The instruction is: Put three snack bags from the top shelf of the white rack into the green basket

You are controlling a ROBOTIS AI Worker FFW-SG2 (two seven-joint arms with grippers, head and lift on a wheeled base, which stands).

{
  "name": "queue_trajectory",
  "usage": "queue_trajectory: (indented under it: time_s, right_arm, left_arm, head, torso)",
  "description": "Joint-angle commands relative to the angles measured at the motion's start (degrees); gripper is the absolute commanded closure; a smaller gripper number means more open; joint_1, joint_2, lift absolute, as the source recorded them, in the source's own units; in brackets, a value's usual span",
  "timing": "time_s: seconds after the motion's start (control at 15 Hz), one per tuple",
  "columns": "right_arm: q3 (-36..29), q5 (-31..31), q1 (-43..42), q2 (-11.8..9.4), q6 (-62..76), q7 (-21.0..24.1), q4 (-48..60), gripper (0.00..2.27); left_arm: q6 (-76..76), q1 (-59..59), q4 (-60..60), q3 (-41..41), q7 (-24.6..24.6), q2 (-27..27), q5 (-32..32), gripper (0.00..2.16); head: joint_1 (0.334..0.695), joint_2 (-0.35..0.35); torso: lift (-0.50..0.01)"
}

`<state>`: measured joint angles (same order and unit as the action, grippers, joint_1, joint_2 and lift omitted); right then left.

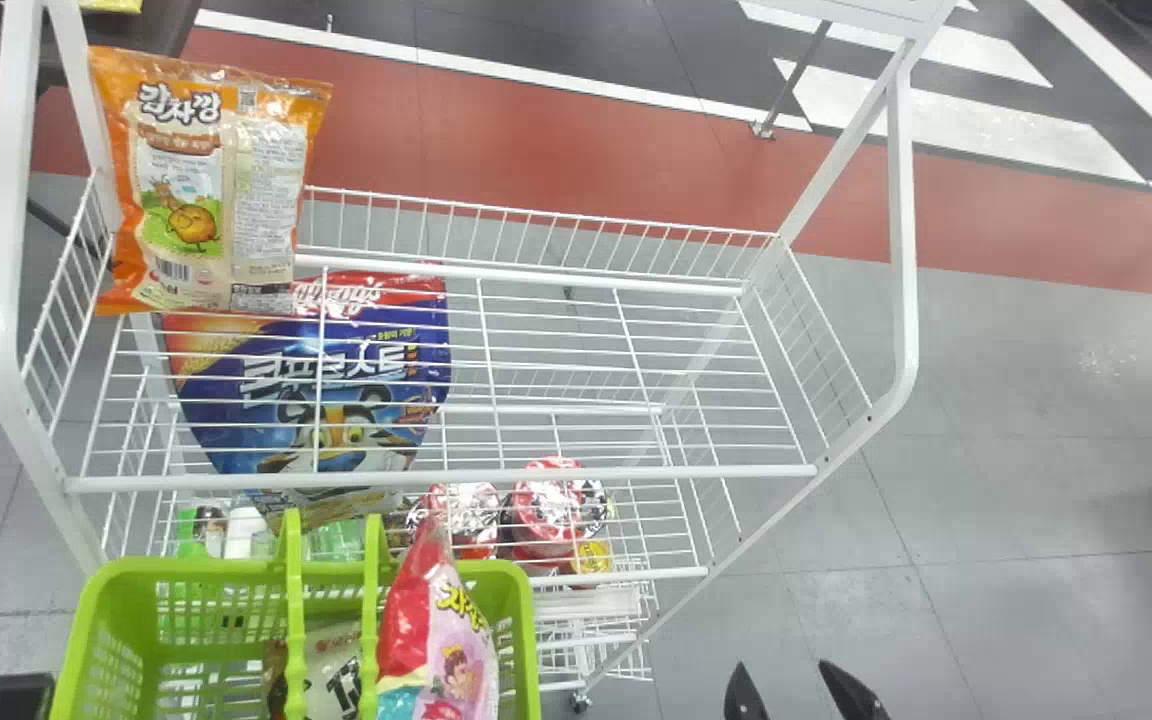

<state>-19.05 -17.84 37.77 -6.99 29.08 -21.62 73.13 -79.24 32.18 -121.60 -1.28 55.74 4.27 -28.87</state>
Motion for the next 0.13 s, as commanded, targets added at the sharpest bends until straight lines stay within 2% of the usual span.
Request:
queue_trajectory:
  time_s: [0.0,0.07]
  right_arm:
    - [0.68,0.7,-2.88,-0.39,5.24,0.0,-8.97,0.06]
    - [1.21,0.87,-4.19,-0.48,6.11,0.09,-12.14,0.06]
  left_arm:
    - [0.52,0.43,0.84,-0.65,0.86,-0.05,-0.49,2.15]
    - [1.4,0.87,0.92,-0.83,1.3,-0.05,-0.49,2.15]
  head:
    - [0.695,-0.35]
    - [0.695,-0.35]
  torso:
    - [0.0]
    - [0.0]
